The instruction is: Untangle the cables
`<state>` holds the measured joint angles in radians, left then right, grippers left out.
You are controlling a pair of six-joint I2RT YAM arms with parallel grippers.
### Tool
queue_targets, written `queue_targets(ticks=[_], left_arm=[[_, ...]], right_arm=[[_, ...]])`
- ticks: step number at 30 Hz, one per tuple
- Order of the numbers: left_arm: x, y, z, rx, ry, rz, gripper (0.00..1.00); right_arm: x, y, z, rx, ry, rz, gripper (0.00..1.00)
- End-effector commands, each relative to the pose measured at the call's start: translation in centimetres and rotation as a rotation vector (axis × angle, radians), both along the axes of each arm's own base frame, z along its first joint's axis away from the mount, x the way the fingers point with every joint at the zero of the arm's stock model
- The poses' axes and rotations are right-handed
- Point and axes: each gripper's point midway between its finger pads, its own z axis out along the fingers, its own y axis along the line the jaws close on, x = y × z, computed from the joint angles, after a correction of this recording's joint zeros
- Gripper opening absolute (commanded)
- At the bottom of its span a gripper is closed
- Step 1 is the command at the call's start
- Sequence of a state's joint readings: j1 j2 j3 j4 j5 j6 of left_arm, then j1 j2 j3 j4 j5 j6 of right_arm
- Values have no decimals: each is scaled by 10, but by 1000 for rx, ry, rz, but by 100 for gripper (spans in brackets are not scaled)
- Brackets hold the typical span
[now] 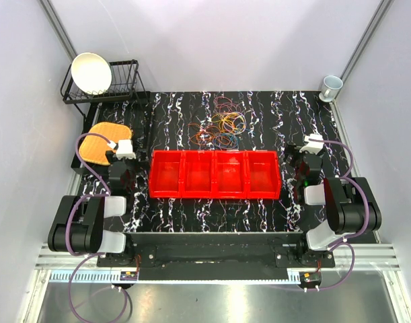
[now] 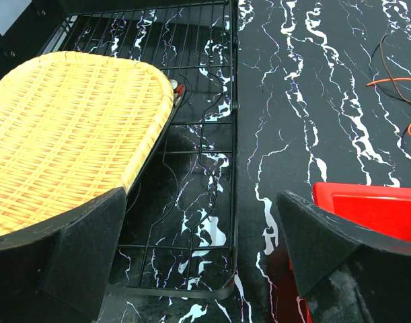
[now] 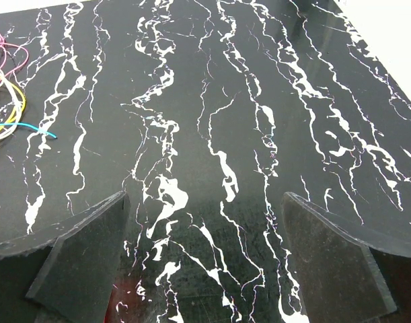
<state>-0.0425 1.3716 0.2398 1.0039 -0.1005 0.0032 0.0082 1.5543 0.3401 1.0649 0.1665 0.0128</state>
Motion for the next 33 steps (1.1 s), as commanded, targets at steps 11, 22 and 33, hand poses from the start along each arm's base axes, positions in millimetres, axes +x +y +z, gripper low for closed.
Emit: queue_targets(ticks=[11, 22, 33], left_arm=[[6, 0, 20, 6, -78, -19, 99], [5, -4, 63, -96, 4, 5, 99], [-49, 15, 87, -774, 217, 480, 99]], right_arm=[[9, -2, 16, 1, -53, -7, 100], [16, 15, 89, 93, -81, 61, 100], [36, 103, 179, 602, -14, 336, 100]])
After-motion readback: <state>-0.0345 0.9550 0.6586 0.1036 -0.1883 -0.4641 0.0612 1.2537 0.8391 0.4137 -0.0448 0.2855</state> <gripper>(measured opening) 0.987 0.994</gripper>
